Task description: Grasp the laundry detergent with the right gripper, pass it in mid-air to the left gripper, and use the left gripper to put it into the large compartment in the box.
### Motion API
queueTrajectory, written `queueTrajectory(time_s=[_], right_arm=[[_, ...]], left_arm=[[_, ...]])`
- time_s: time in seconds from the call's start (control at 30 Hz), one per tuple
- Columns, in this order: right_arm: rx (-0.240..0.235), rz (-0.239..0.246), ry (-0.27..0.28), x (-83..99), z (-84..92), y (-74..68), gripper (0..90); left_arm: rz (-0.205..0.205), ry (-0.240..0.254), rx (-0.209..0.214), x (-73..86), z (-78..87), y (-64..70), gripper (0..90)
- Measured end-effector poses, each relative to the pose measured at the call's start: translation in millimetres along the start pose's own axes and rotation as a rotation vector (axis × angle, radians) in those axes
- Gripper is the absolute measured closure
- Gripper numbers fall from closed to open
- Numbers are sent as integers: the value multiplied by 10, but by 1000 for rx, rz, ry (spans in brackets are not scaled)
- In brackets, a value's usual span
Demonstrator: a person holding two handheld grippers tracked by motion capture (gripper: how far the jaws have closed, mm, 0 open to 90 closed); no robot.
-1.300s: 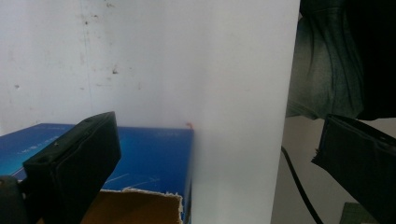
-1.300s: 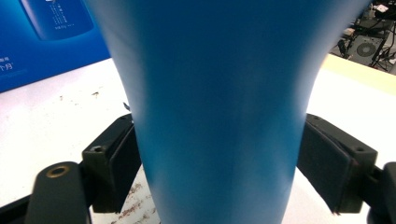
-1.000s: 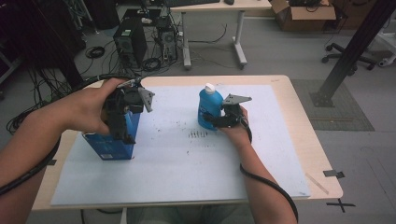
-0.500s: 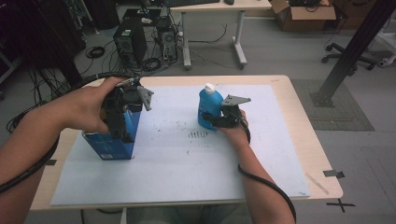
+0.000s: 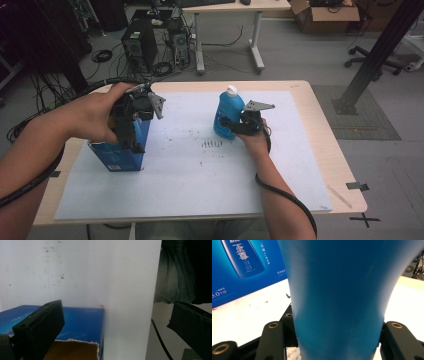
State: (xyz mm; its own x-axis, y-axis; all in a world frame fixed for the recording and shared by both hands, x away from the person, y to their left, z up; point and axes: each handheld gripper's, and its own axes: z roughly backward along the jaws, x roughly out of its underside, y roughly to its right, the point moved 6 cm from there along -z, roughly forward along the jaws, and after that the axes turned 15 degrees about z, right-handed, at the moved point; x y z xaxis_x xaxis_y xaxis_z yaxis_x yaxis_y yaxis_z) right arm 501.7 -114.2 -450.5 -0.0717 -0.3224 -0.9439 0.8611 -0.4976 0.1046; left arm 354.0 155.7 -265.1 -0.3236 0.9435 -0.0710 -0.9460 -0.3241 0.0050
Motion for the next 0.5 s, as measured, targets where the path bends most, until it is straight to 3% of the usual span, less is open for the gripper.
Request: queueTrajectory(time_s=[0.17, 0.5], right_arm=[[-6, 32, -7, -74, 58, 17, 454], [-49, 132, -20, -409, 239, -1, 459]], left_arm=[[5, 5, -1, -10, 6, -11, 2], [0, 4, 2, -42, 29, -28, 2]])
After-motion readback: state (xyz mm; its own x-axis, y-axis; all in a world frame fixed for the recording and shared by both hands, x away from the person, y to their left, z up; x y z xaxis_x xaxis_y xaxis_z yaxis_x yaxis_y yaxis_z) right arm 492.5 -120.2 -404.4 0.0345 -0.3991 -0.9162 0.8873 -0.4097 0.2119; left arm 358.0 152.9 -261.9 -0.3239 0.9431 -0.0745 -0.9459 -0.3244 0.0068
